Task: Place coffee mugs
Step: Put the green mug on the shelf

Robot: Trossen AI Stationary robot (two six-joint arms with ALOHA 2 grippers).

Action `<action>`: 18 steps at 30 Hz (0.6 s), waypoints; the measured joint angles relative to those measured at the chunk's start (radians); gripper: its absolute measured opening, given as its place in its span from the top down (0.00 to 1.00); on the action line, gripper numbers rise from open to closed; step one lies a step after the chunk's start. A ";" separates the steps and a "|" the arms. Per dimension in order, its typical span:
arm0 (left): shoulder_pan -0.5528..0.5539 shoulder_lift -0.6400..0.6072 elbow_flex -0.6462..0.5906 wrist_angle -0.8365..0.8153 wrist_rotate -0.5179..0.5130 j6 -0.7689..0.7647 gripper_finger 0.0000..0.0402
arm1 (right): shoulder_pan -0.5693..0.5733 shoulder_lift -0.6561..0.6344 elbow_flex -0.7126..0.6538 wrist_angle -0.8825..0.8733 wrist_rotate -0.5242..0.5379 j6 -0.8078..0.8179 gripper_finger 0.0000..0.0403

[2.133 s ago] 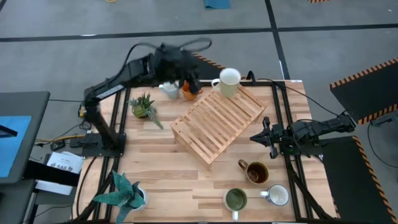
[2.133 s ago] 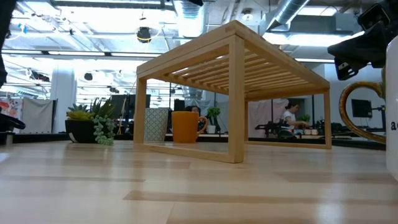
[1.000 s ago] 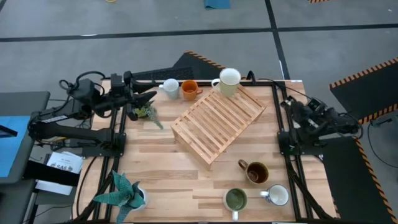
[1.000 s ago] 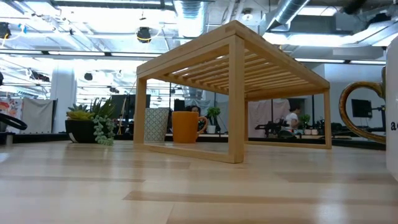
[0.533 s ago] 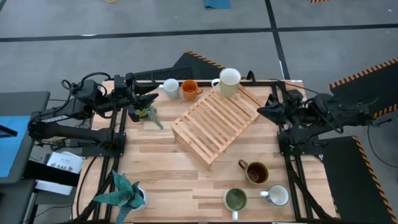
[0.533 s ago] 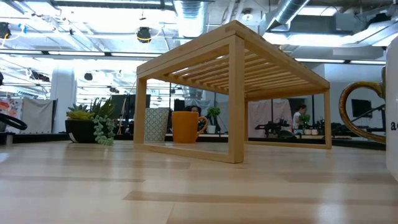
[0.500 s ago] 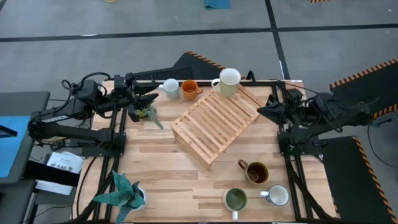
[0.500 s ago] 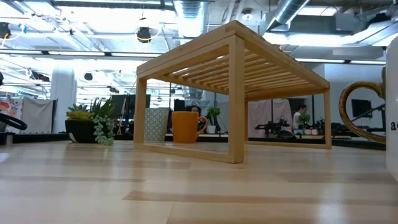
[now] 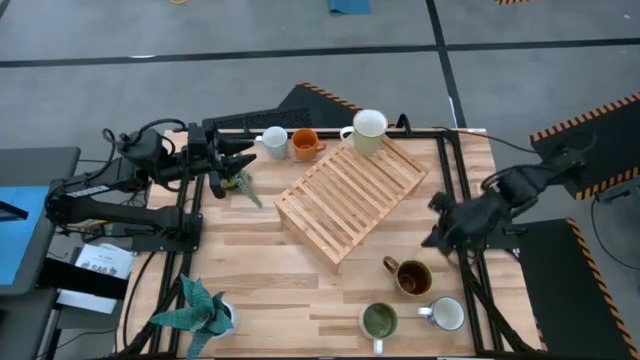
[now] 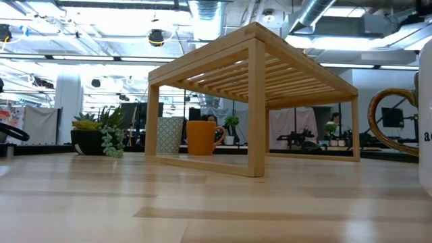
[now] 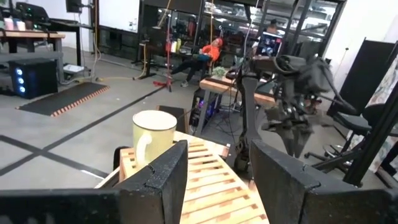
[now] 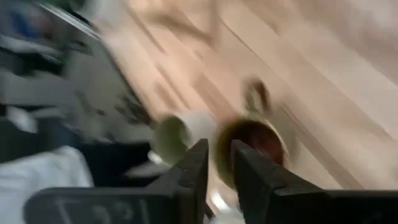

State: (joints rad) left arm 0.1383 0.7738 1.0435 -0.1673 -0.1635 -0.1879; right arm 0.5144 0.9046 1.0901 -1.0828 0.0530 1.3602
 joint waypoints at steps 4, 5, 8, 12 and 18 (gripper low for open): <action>0.000 0.000 0.000 -0.007 0.000 0.000 0.61 | 0.078 0.097 0.000 -0.059 -0.017 0.064 0.61; 0.000 0.000 0.000 -0.008 0.000 0.000 0.61 | 0.091 0.122 0.000 -0.069 -0.017 0.073 0.58; 0.000 0.000 0.000 -0.008 0.000 0.000 0.61 | 0.109 0.194 0.000 -0.122 -0.029 0.116 0.49; 0.000 0.000 0.000 -0.009 0.000 0.000 0.61 | 0.097 0.281 0.000 -0.149 -0.056 0.143 0.40; 0.000 0.000 0.000 -0.009 0.000 0.011 0.61 | 0.078 0.395 0.000 -0.156 -0.058 0.097 0.38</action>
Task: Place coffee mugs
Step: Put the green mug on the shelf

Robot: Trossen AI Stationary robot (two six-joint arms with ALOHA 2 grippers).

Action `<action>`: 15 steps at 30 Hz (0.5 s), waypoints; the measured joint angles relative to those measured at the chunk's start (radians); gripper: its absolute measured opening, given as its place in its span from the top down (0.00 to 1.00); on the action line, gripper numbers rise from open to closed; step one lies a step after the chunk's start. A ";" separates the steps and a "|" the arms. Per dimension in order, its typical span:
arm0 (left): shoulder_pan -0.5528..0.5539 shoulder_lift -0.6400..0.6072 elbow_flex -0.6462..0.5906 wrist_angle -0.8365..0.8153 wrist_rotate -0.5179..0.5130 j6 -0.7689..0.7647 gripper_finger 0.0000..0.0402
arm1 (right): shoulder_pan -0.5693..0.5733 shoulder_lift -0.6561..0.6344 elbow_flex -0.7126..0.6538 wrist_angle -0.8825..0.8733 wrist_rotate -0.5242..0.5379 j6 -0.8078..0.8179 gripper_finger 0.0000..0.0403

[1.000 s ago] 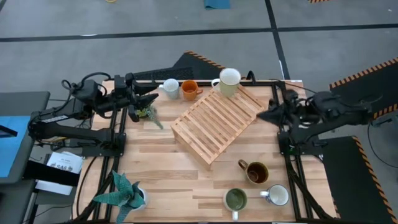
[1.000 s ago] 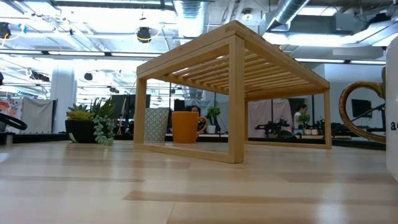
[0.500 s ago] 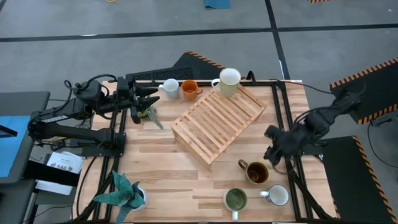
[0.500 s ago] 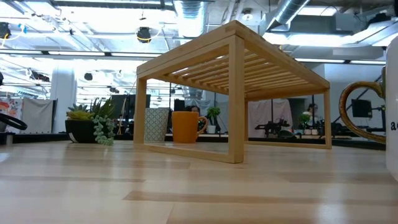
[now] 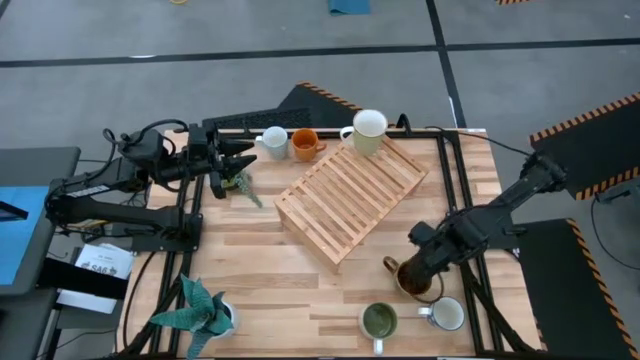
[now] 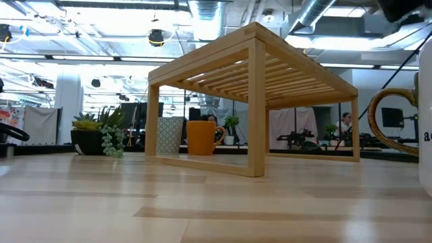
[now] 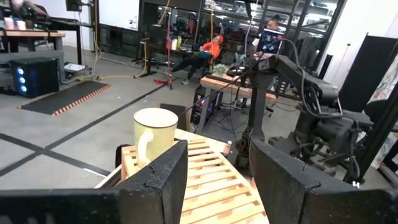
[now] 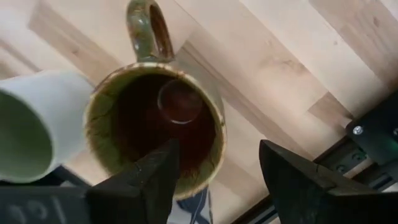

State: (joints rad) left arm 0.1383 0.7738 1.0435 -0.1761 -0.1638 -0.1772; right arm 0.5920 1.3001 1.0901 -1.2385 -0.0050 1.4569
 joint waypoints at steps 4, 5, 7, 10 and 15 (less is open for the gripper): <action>0.000 0.000 0.000 0.000 0.000 0.000 0.61 | 0.000 0.070 0.000 0.000 -0.004 -0.050 0.38; 0.000 0.000 0.000 0.000 0.000 0.000 0.61 | 0.000 0.087 0.000 0.000 -0.005 -0.061 0.38; 0.000 0.000 0.000 0.000 0.000 -0.001 0.61 | 0.000 0.122 -0.004 0.001 -0.015 -0.081 0.38; 0.000 0.000 0.000 0.000 0.000 -0.001 0.61 | 0.001 0.165 -0.032 0.022 -0.049 -0.095 0.38; 0.000 0.000 0.000 0.000 0.000 -0.002 0.61 | 0.001 0.217 -0.042 0.067 -0.052 -0.120 0.38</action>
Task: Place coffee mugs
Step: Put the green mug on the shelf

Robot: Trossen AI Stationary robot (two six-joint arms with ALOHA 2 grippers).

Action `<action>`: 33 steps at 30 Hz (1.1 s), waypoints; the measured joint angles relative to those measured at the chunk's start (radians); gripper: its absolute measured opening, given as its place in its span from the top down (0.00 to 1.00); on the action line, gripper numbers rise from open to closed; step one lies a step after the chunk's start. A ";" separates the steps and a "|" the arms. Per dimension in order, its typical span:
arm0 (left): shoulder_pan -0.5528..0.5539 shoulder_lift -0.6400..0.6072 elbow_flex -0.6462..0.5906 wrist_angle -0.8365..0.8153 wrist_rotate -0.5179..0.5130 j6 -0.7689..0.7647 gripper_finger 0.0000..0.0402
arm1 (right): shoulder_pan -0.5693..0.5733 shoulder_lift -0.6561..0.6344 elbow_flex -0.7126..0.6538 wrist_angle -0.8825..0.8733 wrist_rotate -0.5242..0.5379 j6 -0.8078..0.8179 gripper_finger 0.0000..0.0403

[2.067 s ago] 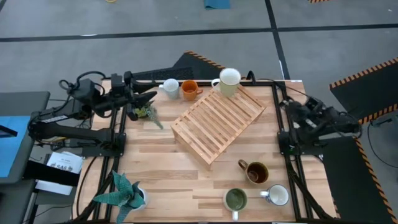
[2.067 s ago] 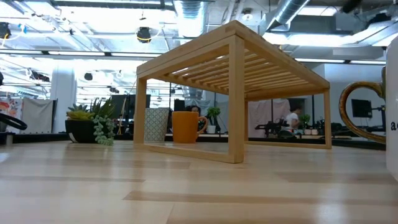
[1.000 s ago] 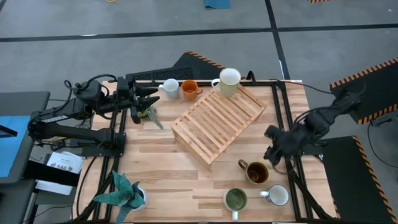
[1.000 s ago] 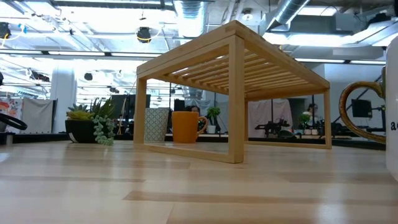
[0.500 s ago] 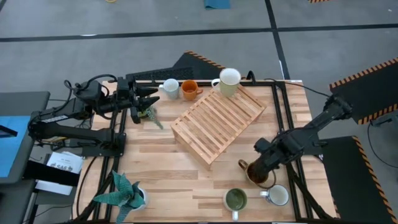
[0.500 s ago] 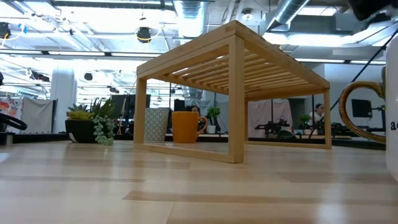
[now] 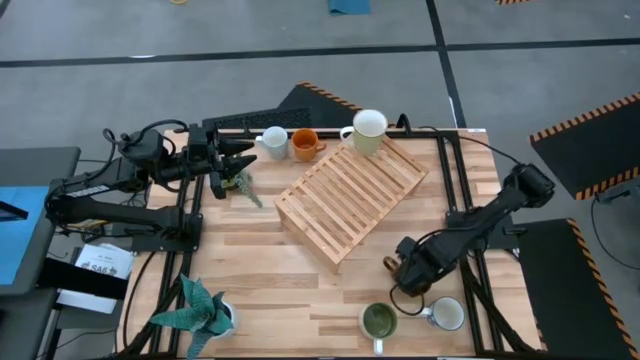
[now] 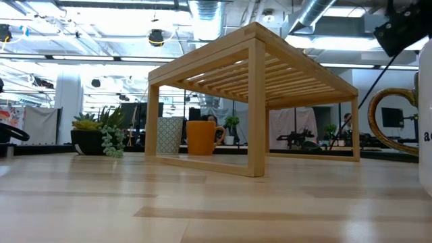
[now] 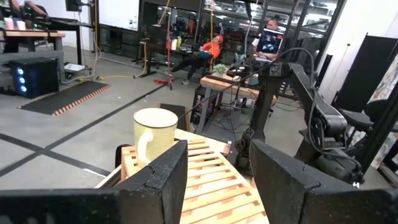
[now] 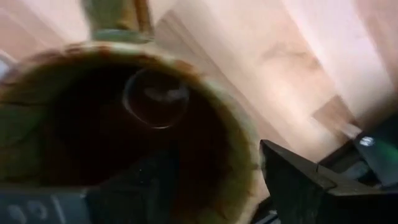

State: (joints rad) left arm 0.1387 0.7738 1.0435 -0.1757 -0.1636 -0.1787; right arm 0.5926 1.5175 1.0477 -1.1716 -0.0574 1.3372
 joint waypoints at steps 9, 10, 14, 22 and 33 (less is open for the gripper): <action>0.000 0.000 0.000 0.000 0.000 -0.002 0.61 | -0.007 -0.012 -0.001 0.025 -0.045 -0.026 0.69; 0.000 0.000 0.000 0.000 0.000 -0.002 0.61 | -0.007 -0.024 -0.001 0.017 -0.052 -0.026 0.78; 0.000 0.000 0.000 0.001 -0.006 0.002 0.61 | -0.012 -0.107 -0.002 -0.029 -0.076 -0.032 0.86; 0.000 0.000 0.000 0.002 -0.008 0.024 0.61 | -0.075 -0.401 0.152 -0.036 -0.091 -0.137 0.86; 0.000 0.000 0.000 0.002 -0.008 0.024 0.61 | -0.455 -0.354 0.638 -0.293 0.220 -0.247 0.86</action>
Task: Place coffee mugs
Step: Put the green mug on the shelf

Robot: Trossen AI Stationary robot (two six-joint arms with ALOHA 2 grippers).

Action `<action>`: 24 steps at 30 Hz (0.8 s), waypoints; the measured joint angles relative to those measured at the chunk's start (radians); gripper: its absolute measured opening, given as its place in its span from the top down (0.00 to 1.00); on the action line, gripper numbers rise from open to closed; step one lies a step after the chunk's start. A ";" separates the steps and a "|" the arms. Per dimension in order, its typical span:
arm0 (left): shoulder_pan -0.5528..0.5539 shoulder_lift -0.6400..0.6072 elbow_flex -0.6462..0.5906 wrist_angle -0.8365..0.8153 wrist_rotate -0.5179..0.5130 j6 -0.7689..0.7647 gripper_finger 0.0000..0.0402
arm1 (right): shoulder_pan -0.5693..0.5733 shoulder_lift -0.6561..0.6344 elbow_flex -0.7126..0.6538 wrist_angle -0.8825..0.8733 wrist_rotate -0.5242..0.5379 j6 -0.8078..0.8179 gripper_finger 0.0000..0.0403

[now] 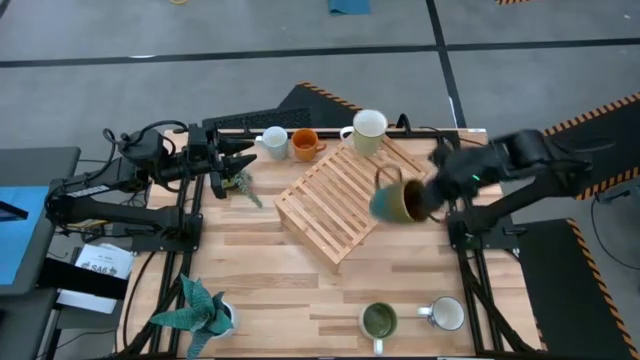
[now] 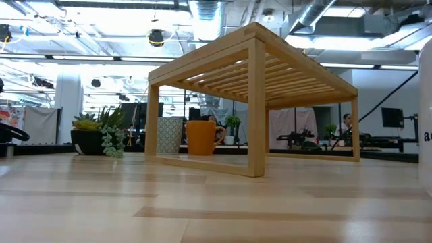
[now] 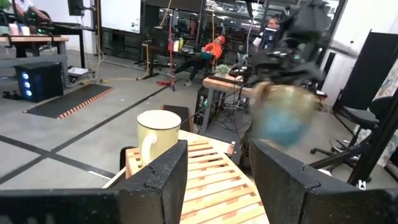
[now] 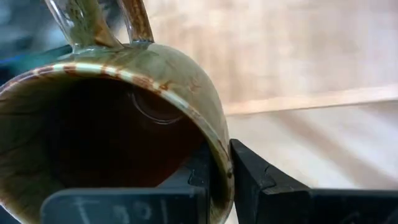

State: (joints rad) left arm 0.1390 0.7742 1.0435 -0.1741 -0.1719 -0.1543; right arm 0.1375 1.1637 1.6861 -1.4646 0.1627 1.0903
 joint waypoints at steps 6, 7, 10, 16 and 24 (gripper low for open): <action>0.000 0.000 0.000 0.001 0.000 0.000 0.61 | -0.285 0.122 0.099 -0.074 0.042 -0.190 0.86; 0.000 0.000 0.000 0.003 0.000 0.000 0.61 | -0.329 0.147 0.110 -0.081 0.042 -0.226 0.86; 0.000 -0.002 0.000 0.006 0.000 0.001 0.61 | -0.422 0.187 0.093 -0.122 0.031 -0.326 0.86; 0.000 -0.002 0.001 0.009 0.000 0.001 0.61 | -0.508 0.214 0.123 -0.108 -0.113 -0.440 0.86; 0.000 -0.003 0.001 0.008 0.000 0.007 0.61 | -0.492 0.050 0.116 -0.119 -0.142 -0.356 0.86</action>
State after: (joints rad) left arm 0.1390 0.7715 1.0443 -0.1658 -0.1722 -0.1475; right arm -0.3550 1.2137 1.8023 -1.5841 0.0209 0.7348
